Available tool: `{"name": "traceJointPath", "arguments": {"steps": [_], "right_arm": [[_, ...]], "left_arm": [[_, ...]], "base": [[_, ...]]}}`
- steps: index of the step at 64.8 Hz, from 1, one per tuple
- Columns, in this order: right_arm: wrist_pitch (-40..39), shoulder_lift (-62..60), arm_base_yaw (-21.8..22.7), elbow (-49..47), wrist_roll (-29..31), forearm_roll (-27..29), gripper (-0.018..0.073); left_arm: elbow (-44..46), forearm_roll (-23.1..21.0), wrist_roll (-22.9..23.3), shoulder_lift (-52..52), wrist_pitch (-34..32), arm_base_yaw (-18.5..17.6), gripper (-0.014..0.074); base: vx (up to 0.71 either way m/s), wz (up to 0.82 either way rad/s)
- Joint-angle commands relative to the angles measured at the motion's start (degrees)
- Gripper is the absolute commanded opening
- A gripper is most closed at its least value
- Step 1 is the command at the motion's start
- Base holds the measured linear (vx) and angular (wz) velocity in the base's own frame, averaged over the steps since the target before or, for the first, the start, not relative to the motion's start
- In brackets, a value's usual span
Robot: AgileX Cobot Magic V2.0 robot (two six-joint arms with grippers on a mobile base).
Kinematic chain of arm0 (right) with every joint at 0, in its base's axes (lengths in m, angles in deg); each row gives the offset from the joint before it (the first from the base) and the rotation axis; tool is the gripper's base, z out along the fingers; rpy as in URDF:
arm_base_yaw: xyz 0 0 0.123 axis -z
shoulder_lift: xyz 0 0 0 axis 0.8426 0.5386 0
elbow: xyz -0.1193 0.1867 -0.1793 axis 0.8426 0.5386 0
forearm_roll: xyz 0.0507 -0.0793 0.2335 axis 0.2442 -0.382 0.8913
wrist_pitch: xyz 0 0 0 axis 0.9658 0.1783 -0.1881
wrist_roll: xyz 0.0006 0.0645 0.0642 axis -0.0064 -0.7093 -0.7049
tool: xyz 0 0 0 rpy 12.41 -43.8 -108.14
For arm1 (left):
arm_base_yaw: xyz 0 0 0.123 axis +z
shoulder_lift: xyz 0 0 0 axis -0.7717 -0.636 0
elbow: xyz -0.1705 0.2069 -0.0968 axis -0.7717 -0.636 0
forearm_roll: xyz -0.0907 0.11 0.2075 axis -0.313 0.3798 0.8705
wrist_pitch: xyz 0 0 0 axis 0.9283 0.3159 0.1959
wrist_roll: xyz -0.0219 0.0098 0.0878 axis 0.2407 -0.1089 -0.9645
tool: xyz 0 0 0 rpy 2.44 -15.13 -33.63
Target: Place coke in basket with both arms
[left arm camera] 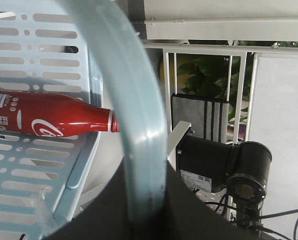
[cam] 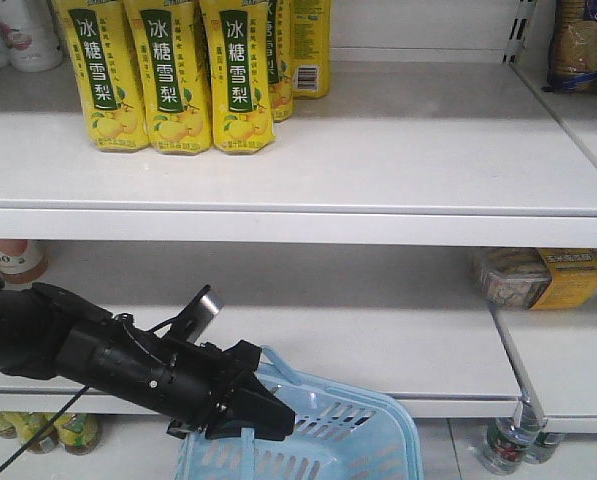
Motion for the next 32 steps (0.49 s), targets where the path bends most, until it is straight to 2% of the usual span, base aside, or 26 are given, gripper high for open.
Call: {"name": "traceJointPath", "arguments": {"steps": [1, 21, 32], "right_arm": [[-4.1, 0.6, 0.3, -1.5, -0.1, -1.0, -0.0009], [-4.1, 0.6, 0.3, -1.5, -0.1, -1.0, -0.0009], [-4.1, 0.6, 0.3, -1.5, -0.1, -1.0, -0.001]], "left_arm": [[1.4, -6.3, -0.6, 3.0, 5.4, 0.1, -0.0006], [1.4, -6.2, -0.5, 3.6, 5.8, 0.0, -0.0006], [-1.3, -4.6, -0.5, 10.4, 6.0, 0.0, -0.0006]], "base": [[0.0, 0.0], [0.0, 0.0], [0.0, 0.0]]}}
